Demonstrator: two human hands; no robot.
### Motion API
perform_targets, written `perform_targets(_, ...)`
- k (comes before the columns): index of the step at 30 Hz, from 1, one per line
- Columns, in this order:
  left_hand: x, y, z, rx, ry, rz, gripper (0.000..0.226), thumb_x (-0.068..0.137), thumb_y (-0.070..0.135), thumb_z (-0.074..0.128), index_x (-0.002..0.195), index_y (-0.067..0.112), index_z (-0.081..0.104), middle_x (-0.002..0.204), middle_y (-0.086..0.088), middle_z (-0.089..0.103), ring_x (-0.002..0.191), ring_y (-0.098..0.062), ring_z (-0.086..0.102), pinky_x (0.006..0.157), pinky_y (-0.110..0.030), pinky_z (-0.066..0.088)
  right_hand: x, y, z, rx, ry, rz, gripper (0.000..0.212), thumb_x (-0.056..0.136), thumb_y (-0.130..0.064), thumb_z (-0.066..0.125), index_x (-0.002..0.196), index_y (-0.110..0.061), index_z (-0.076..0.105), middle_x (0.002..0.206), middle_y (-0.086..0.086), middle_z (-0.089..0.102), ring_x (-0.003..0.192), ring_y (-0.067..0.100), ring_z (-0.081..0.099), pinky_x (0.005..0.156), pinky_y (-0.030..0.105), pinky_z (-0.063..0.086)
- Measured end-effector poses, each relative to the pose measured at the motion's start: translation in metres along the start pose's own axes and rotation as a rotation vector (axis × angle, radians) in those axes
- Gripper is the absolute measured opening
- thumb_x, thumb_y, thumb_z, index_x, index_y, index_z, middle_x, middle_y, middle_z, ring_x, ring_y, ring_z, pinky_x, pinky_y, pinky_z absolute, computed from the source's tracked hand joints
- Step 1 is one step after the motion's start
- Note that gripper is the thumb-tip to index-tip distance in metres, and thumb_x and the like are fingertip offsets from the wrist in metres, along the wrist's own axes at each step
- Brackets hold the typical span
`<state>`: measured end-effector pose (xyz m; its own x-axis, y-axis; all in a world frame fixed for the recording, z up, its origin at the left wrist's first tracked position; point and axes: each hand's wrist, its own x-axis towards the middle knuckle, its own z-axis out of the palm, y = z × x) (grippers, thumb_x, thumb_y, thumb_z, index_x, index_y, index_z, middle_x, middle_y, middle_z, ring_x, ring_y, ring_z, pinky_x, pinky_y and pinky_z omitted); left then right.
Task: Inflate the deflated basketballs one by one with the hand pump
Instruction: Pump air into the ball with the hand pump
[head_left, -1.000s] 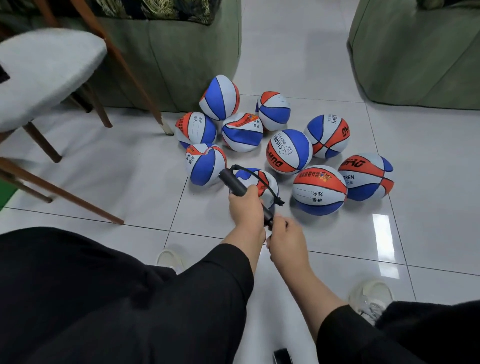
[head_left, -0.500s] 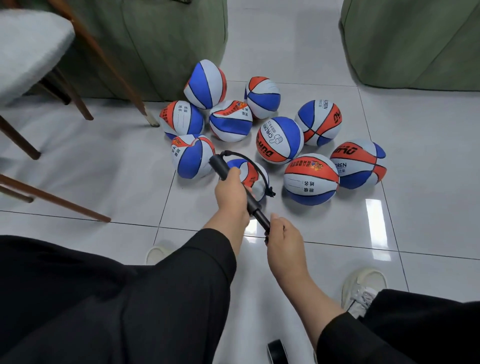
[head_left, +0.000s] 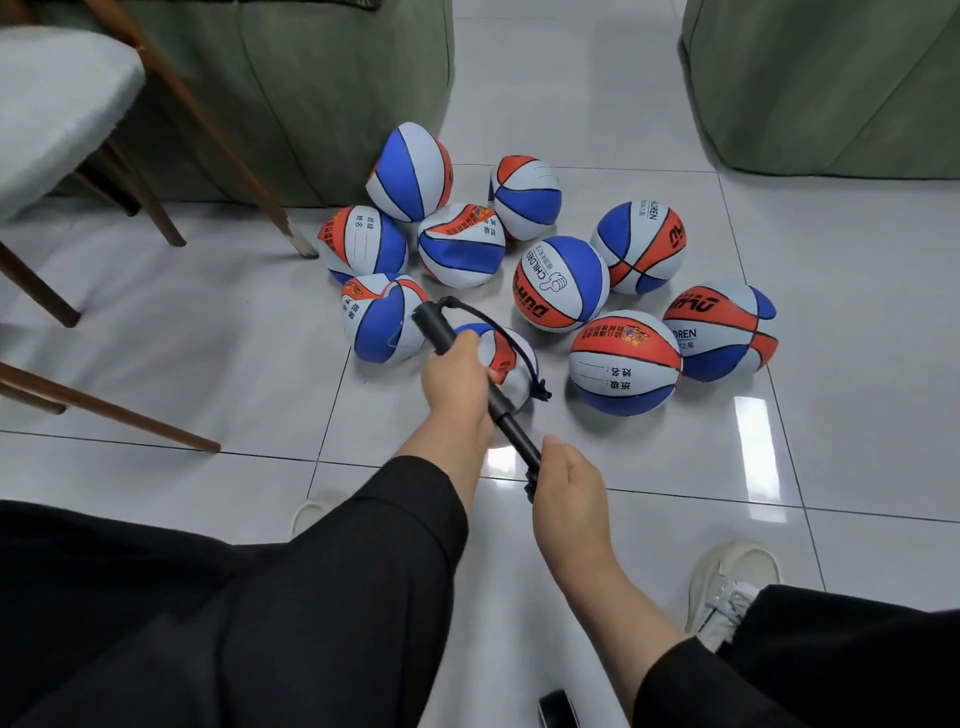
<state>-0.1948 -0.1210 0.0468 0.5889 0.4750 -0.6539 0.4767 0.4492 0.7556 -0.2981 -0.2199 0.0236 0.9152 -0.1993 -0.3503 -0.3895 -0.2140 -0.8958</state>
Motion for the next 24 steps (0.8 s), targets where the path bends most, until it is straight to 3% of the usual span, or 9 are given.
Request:
perform_targets(3, 0.006, -0.002, 0.001, -0.006, 0.017, -0.03, 0.017, 0.094, 0.031, 0.06, 0.1, 0.015, 0.061, 0.059, -0.001, 0.053, 0.055, -0.019, 0.052, 0.061, -0.029, 0.049, -0.001, -0.007, 0.0, -0.004, 0.023, -0.001, 0.043, 0.106, -0.037, 0.037, 0.069, -0.015, 0.035, 0.062, 0.0, 0.041, 0.061, 0.018, 0.037, 0.06, 0.035, 0.034)
perform_targets(8, -0.018, -0.026, 0.012, 0.005, 0.002, -0.017, 0.014, 0.097, 0.027, 0.057, 0.092, 0.014, 0.058, 0.054, -0.001, 0.052, 0.037, -0.013, 0.046, 0.039, -0.016, 0.04, 0.012, -0.011, 0.003, 0.04, -0.016, 0.145, 0.044, 0.086, -0.054, 0.028, 0.071, -0.016, 0.044, 0.066, 0.008, 0.05, 0.065, 0.025, 0.043, 0.063, 0.042, 0.038)
perform_targets(14, -0.006, -0.011, 0.006, -0.058, -0.007, -0.042, 0.021, 0.093, 0.032, 0.061, 0.103, 0.014, 0.065, 0.064, -0.004, 0.057, 0.054, -0.02, 0.055, 0.058, -0.03, 0.053, 0.016, -0.015, 0.005, 0.041, -0.095, 0.149, 0.042, 0.078, -0.049, 0.033, 0.069, -0.011, 0.048, 0.061, 0.003, 0.052, 0.064, 0.024, 0.042, 0.063, 0.04, 0.036)
perform_targets(18, 0.019, 0.011, -0.006, -0.043, 0.041, -0.022, 0.027, 0.09, 0.034, 0.061, 0.108, 0.014, 0.065, 0.07, -0.003, 0.062, 0.066, -0.022, 0.062, 0.072, -0.038, 0.061, 0.007, -0.007, 0.008, 0.0, -0.092, 0.123, 0.053, 0.081, -0.048, 0.031, 0.081, 0.002, 0.047, 0.074, 0.016, 0.06, 0.07, 0.025, 0.049, 0.064, 0.04, 0.039)
perform_targets(21, 0.023, 0.006, -0.008, -0.054, 0.029, -0.043, 0.029, 0.09, 0.038, 0.062, 0.107, 0.015, 0.066, 0.071, -0.008, 0.068, 0.068, -0.025, 0.068, 0.073, -0.034, 0.059, 0.007, -0.01, 0.009, 0.011, -0.092, 0.126, 0.06, 0.081, -0.051, 0.03, 0.083, 0.004, 0.051, 0.067, 0.009, 0.054, 0.066, 0.025, 0.046, 0.063, 0.038, 0.038)
perform_targets(24, 0.007, -0.016, 0.002, -0.009, 0.015, -0.022, 0.019, 0.092, 0.034, 0.06, 0.096, 0.015, 0.061, 0.064, -0.004, 0.055, 0.053, -0.02, 0.053, 0.059, -0.028, 0.049, 0.014, -0.012, 0.01, 0.048, -0.087, 0.145, 0.065, 0.07, -0.054, 0.028, 0.084, 0.006, 0.049, 0.067, 0.007, 0.046, 0.067, 0.024, 0.039, 0.064, 0.041, 0.034)
